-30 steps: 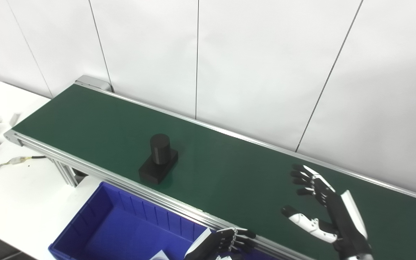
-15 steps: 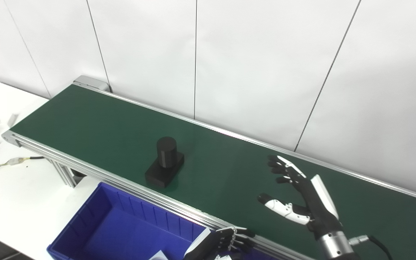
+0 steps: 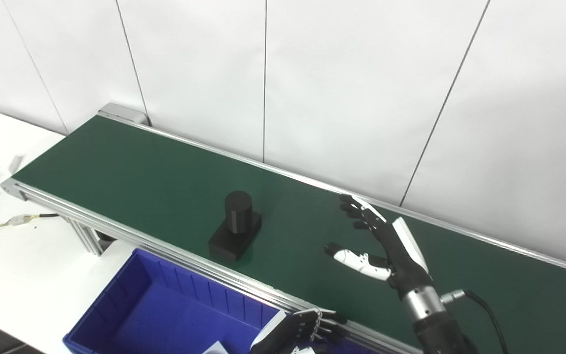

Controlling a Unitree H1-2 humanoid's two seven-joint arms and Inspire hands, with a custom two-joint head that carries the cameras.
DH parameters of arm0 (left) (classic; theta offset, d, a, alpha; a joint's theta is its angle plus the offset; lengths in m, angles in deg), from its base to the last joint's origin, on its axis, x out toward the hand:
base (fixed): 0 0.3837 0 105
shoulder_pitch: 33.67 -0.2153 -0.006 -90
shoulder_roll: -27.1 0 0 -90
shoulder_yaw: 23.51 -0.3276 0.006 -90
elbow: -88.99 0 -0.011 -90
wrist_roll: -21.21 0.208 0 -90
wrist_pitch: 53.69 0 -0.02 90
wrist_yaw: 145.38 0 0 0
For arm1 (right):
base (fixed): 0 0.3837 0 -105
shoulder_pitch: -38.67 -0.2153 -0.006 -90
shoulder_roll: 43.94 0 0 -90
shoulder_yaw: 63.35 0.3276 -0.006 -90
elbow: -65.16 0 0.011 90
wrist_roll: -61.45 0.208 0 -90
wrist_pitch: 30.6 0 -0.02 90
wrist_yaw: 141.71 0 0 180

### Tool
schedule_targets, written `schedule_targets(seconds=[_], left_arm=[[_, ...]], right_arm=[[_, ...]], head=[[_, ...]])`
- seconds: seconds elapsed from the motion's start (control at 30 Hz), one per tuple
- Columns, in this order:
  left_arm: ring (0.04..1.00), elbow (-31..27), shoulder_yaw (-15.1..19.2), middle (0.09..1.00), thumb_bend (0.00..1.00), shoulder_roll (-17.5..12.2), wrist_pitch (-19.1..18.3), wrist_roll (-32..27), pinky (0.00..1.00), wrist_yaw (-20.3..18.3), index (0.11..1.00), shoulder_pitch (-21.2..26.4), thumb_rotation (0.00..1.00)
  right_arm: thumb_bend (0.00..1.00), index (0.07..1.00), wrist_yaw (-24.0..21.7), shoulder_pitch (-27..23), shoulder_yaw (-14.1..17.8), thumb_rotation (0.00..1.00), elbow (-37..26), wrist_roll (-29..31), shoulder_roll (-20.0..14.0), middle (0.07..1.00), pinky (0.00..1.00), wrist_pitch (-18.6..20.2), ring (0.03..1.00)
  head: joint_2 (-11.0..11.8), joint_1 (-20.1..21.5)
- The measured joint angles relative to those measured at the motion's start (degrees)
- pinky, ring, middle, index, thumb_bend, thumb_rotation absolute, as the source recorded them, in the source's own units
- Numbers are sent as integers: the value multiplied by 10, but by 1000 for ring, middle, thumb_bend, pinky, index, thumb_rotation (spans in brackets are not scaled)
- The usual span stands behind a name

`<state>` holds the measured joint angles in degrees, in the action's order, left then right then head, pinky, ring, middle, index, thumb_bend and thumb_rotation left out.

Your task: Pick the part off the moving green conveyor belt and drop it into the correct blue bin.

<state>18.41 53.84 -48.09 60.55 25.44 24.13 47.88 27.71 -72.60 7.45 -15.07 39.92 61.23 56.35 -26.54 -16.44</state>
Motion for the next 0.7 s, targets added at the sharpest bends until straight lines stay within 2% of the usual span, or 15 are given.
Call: schedule_targets(seconds=[0.47,0.7], left_arm=[[645,0,-3,689,886,1,0,-6,562,1,738,0,745],[650,-1,-9,691,873,2,0,-7,570,2,742,-1,749]], right_arm=[[698,865,28,-53,-23,516,94,-21,27,839,764,-2,832],[698,864,39,-63,-29,497,133,-21,35,838,749,-4,823]], head=[[-2,0],[-4,0]])
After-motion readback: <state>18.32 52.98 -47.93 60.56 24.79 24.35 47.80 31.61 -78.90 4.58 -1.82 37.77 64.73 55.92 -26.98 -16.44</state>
